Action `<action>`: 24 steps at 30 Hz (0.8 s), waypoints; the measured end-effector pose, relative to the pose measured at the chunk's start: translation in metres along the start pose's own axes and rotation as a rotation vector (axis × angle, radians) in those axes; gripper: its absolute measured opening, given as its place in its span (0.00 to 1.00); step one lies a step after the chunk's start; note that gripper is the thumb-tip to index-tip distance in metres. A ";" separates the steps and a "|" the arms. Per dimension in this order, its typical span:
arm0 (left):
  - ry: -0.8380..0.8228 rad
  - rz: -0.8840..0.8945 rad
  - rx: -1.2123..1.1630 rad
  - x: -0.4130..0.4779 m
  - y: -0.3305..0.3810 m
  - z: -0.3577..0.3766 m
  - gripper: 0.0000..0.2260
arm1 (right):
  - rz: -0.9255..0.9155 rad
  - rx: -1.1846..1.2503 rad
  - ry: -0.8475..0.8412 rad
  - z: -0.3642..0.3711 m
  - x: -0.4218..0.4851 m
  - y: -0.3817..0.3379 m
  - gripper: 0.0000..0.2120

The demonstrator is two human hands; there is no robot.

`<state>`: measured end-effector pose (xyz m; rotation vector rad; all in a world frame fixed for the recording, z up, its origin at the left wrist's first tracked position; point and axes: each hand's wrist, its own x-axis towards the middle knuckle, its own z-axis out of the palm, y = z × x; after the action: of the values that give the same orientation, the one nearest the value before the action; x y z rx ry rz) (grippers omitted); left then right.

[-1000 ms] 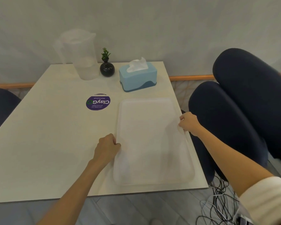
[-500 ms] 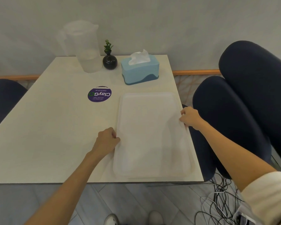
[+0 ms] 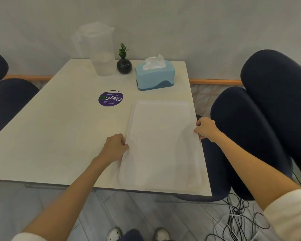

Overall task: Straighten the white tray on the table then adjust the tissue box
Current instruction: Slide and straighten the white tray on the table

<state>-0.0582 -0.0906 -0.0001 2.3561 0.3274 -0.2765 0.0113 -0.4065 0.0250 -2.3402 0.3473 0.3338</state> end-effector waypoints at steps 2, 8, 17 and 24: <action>0.008 0.000 0.007 0.000 0.001 0.001 0.01 | -0.012 -0.006 0.000 0.000 0.002 0.001 0.06; -0.082 -0.033 0.081 0.002 0.006 -0.006 0.03 | -0.008 -0.078 -0.041 -0.005 0.012 0.001 0.06; -0.064 0.198 0.161 0.059 0.060 -0.056 0.08 | -0.233 -0.156 0.057 -0.026 0.047 -0.061 0.16; 0.063 0.249 -0.136 0.138 0.121 -0.070 0.20 | -0.323 -0.102 0.127 -0.028 0.096 -0.124 0.17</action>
<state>0.1170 -0.1052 0.0876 2.2455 0.0767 -0.0594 0.1468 -0.3545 0.0903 -2.4741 0.0091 0.0477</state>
